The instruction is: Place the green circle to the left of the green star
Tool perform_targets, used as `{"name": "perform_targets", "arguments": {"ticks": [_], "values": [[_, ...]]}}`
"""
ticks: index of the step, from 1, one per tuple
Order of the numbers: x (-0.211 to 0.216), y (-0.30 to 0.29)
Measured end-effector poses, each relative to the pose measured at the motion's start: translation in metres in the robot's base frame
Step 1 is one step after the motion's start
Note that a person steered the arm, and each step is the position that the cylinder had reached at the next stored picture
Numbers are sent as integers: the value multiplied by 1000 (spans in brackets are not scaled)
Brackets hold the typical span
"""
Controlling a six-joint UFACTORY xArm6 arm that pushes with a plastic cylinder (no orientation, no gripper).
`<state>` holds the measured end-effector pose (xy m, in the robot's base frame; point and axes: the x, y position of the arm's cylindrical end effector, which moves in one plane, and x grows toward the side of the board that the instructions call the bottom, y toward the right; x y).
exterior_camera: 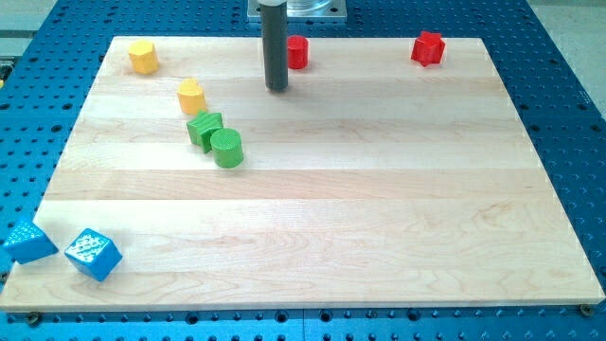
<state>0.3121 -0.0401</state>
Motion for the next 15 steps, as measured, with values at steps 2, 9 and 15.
{"name": "perform_targets", "arguments": {"ticks": [2, 9, 15], "values": [[89, -54], [258, -177], [306, -209]]}}
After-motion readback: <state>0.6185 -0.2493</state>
